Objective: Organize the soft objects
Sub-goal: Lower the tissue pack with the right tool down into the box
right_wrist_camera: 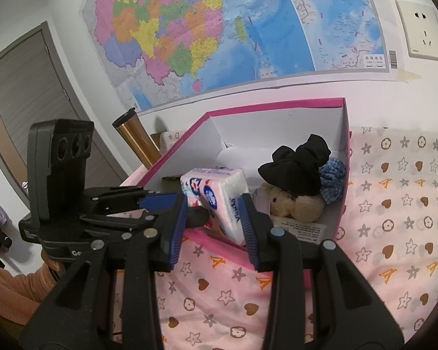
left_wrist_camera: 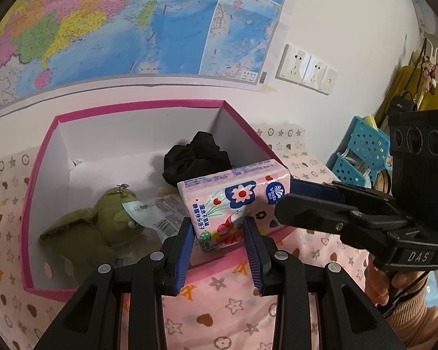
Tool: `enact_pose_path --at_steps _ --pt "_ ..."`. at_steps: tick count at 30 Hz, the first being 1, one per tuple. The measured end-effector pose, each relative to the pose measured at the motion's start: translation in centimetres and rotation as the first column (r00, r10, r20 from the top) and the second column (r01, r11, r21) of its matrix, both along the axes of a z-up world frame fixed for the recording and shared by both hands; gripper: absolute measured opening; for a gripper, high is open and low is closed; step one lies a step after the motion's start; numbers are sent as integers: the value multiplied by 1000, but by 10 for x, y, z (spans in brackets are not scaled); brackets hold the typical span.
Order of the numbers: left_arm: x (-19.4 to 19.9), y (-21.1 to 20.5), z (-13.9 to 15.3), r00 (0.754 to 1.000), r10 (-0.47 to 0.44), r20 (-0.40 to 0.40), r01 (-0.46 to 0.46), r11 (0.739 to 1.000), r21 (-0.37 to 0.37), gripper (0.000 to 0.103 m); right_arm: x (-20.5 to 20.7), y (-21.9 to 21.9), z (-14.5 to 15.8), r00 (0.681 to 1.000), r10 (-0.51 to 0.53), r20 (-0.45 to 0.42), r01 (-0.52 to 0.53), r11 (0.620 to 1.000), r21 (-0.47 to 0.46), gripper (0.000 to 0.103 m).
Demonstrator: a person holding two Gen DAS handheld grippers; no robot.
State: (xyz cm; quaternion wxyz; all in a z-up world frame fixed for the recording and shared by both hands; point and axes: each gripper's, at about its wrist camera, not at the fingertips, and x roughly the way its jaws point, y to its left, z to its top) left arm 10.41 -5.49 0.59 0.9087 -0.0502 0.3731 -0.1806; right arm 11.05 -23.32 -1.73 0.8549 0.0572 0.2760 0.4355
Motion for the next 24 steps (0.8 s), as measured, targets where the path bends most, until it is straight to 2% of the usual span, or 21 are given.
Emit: enact_pose_path --at_steps 24 --pt "5 1 -2 1000 10 -17 -10 1000 -5 33 4 -4 0 1000 14 -10 -14 1000 20 40"
